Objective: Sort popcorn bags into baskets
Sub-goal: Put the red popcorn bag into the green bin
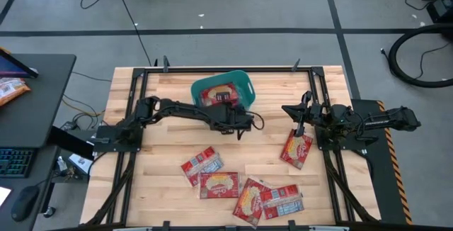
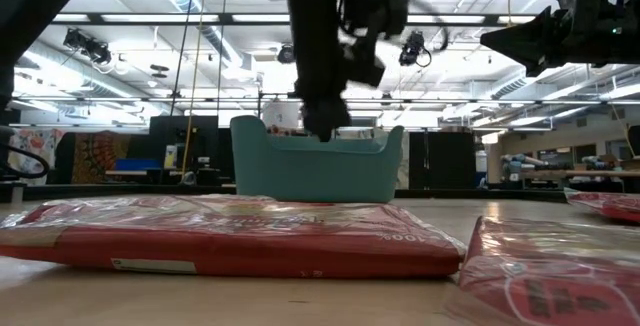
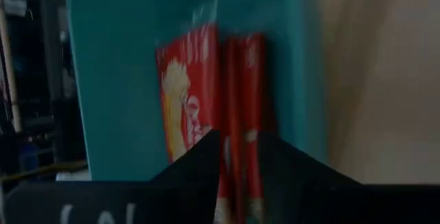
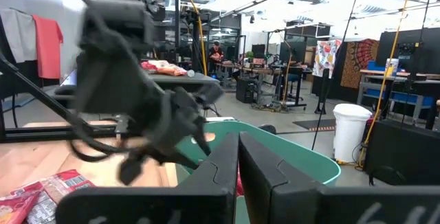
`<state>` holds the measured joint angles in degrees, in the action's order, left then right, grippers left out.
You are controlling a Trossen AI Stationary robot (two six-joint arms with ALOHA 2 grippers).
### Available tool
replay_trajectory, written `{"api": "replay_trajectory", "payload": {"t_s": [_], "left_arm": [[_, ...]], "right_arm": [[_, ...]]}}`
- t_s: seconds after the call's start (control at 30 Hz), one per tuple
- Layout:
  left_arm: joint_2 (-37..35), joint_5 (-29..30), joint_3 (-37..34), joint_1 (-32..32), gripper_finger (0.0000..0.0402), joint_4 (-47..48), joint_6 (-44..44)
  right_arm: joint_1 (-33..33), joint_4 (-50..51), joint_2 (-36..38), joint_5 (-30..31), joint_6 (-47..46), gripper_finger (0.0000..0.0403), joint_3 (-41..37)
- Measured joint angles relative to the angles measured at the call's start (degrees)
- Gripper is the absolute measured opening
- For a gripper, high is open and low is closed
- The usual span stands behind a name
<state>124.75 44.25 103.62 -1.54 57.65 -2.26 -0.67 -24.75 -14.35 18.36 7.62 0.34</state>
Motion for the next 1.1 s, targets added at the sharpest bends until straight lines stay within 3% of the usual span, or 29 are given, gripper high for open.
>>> {"api": "replay_trajectory", "payload": {"t_s": [0.1,0.23,0.37,0.67,0.9,1.1], "left_arm": [[0.0,-2.04,3.04,-3.15,0.0096,-0.12,-0.08],[-0.11,-12.07,4.96,-8.6,0.0094,-1.3,-2.19],[-0.11,-19.7,4.9,-14.29,0.0094,-1.2,-9.67],[-0.09,-20.18,4.74,-24.99,0.0094,3.34,-27.23],[-0.08,-20.16,4.71,-31.01,0.0094,11.13,-30.91],[-0.02,-20.17,4.71,-34.19,0.0094,13.02,-39.92]], "right_arm": [[0.0,-0.01,0.0,0.01,0.01,0.002,0.0],[0.0,-0.02,0.0,-0.01,0.01,0.002,0.0],[0.0,-0.02,0.0,0.01,-0.01,0.002,0.0],[0.0,0.0,0.0,-0.01,-0.01,0.002,0.0],[0.0,-0.02,0.0,-0.01,0.0,0.002,0.0],[-0.01,0.0,0.0,0.01,0.0,0.002,0.0]]}}
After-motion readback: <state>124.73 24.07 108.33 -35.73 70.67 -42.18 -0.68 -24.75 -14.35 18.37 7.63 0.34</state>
